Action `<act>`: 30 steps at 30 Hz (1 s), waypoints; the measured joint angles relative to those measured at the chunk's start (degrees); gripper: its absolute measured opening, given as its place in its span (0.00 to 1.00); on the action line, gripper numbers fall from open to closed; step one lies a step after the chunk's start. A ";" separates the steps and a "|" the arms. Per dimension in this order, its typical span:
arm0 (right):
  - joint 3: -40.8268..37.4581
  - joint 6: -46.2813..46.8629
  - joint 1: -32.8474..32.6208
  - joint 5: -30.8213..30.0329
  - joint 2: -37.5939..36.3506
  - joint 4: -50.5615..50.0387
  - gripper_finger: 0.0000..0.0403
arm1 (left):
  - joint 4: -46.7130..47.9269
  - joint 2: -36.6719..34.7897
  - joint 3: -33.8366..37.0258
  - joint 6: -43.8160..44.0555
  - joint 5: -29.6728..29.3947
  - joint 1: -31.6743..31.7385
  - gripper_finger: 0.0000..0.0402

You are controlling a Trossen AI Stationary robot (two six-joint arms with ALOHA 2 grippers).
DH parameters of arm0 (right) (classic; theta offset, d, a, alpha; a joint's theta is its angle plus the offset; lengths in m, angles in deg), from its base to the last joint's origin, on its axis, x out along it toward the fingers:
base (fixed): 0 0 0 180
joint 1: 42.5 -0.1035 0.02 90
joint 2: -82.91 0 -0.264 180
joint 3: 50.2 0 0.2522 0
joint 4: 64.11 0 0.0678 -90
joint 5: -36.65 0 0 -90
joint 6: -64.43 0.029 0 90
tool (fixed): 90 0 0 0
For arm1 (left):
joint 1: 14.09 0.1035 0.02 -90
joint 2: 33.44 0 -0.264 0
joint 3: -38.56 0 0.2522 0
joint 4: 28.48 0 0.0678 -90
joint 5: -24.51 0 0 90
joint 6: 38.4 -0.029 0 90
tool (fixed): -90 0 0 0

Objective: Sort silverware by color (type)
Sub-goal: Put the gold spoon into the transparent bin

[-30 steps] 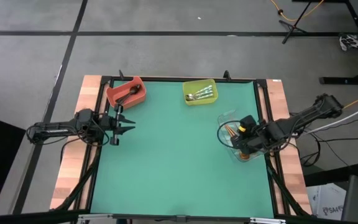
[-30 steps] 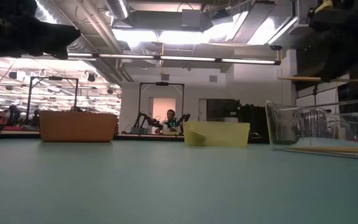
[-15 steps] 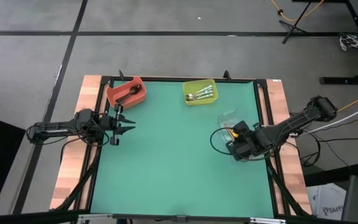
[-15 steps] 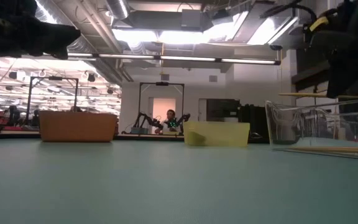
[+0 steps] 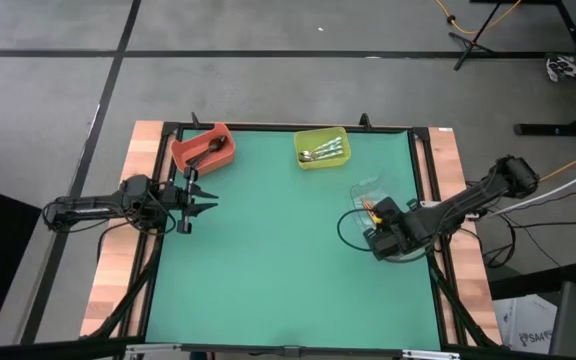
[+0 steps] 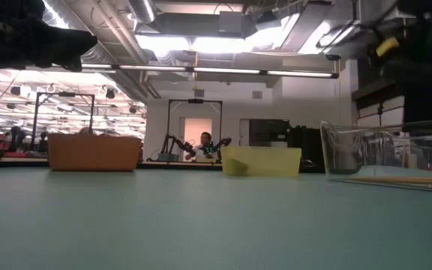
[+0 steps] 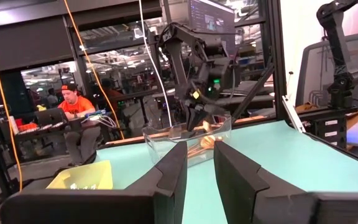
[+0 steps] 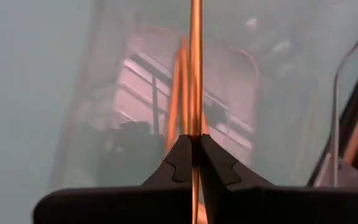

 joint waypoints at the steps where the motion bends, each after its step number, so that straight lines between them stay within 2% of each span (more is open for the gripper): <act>1: -1.06 0.02 0.00 0.75 0.00 0.55 0.00 | -0.01 0.00 -0.01 -0.01 0.00 0.00 0.18; 6: -6.79 0.08 0.00 5.14 0.00 6.90 0.00 | -0.01 0.00 0.00 -0.02 0.00 0.00 0.18; 13: -11.18 0.34 0.04 5.51 -0.26 14.61 0.00 | -0.01 -0.02 0.00 0.00 0.00 0.00 0.18; 30: -11.58 0.09 0.04 5.26 -0.19 15.97 0.00 | -0.01 0.00 0.00 0.00 0.00 0.00 0.18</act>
